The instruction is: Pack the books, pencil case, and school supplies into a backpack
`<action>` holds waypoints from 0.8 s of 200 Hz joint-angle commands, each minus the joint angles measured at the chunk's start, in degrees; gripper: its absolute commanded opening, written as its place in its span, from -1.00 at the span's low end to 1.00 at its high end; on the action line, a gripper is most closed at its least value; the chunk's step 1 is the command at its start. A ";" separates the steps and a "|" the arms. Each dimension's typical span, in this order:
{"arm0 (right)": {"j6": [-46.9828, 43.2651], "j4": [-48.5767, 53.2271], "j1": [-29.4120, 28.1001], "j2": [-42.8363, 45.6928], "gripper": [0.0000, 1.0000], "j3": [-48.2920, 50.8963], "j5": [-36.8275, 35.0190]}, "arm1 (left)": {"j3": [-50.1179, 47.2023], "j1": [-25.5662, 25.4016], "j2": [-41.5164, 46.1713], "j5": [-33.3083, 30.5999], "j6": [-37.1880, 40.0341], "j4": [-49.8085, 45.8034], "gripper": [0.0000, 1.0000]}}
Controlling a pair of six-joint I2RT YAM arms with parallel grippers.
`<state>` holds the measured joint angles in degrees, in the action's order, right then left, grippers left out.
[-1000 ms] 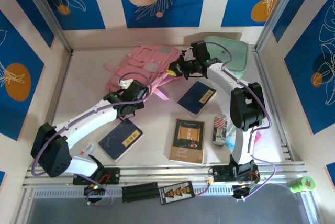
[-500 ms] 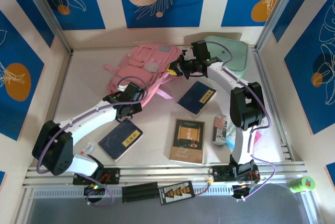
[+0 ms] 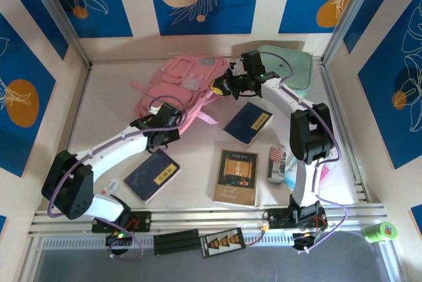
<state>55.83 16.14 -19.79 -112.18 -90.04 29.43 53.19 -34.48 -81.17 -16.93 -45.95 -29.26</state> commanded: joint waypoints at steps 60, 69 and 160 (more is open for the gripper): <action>-6.94 5.01 1.62 -8.46 -1.00 -10.16 -6.20 | -6.83 7.85 6.06 6.06 7.07 0.80 -1.00; -7.03 5.38 1.57 -9.29 -1.00 -10.81 -6.17 | -5.88 7.85 6.01 7.52 9.27 1.09 -1.00; -6.29 18.63 3.53 0.17 0.05 -5.52 -15.02 | 5.65 6.28 1.92 22.14 17.86 -1.18 -1.00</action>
<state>49.74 30.04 -16.69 -119.31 -98.85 16.10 55.57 -27.42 -77.89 -0.51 -30.44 -28.91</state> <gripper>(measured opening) 0.518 0.045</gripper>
